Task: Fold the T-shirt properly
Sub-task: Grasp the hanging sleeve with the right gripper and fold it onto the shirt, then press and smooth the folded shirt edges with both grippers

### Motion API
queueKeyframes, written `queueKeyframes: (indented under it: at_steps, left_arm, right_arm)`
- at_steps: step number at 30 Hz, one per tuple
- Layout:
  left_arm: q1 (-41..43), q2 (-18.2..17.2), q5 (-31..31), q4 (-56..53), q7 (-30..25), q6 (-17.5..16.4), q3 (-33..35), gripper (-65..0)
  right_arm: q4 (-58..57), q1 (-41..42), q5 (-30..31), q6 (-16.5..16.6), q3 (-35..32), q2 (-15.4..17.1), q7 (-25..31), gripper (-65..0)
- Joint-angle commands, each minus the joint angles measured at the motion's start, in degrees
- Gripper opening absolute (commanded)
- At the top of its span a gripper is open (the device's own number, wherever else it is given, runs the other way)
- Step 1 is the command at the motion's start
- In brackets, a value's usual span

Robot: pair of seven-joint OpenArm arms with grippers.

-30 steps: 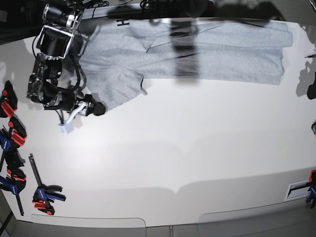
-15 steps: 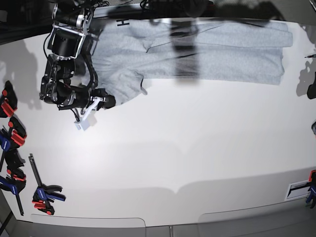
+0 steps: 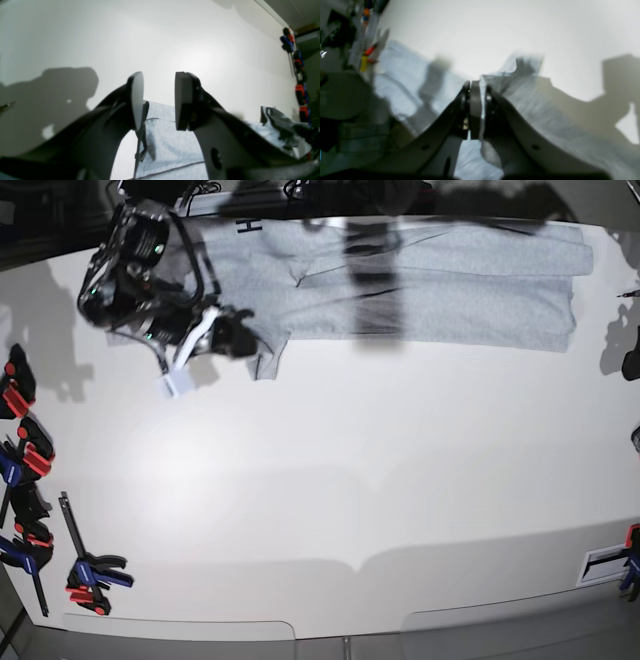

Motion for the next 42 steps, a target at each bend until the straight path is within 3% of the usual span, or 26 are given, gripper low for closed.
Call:
queueKeyframes:
  at_steps: [1,5,10,18,23,33,34,36,37,42]
  left_arm:
    - [-0.6,-1.9,-1.3,0.8,-0.9,-0.5,-0.6,-45.8]
    - [-0.6,-1.9,-1.3,0.8,-0.9,-0.5,-0.6,-45.8]
    - [-0.6,-1.9,-1.4,0.8,-0.9,-0.5,-0.6,-45.8]
    - [-0.6,-1.9,-1.4,0.8,-0.9,-0.5,-0.6,-45.8]
    - [-0.6,-1.9,-1.4,0.8,-0.9,-0.5,-0.6,-45.8]
    - [-0.6,-1.9,-1.4,0.8,-1.3,-0.5,-0.6,-45.8]
    - [-0.6,-1.9,-1.4,0.8,-2.0,-0.5,-0.6,-45.8]
    - [-0.6,-1.9,-1.4,0.8,-3.6,-0.5,-0.6,-45.7]
    - [-0.6,-1.9,-1.4,0.8,-4.1,-0.5,-0.6,-45.6]
    - [-0.6,-1.8,2.3,0.8,-4.6,-0.5,-0.6,-34.0]
  right_arm:
    - [3.1,-1.3,2.7,0.3,0.1,-0.6,1.3,-65.0]
    - [8.3,-8.8,3.5,0.3,0.1,-3.1,1.3,-65.0]
    - [9.0,-13.4,3.5,0.3,0.1,-3.7,1.3,-65.0]
    - [9.0,-15.3,3.8,0.3,0.1,-3.7,1.3,-65.0]
    - [9.0,-16.5,10.3,0.3,0.1,-3.7,1.3,-65.0]
    - [9.0,-17.1,9.0,0.3,0.1,-3.7,1.3,-65.0]
    - [9.0,-17.4,9.1,0.3,0.0,-3.7,1.3,-61.6]
    - [9.0,-18.3,9.1,0.3,0.0,-3.7,1.3,-40.8]
    - [9.0,-18.4,9.1,0.3,0.0,-3.7,1.5,-35.1]
    - [9.3,-16.7,9.7,0.3,0.8,-3.6,5.4,-34.2]
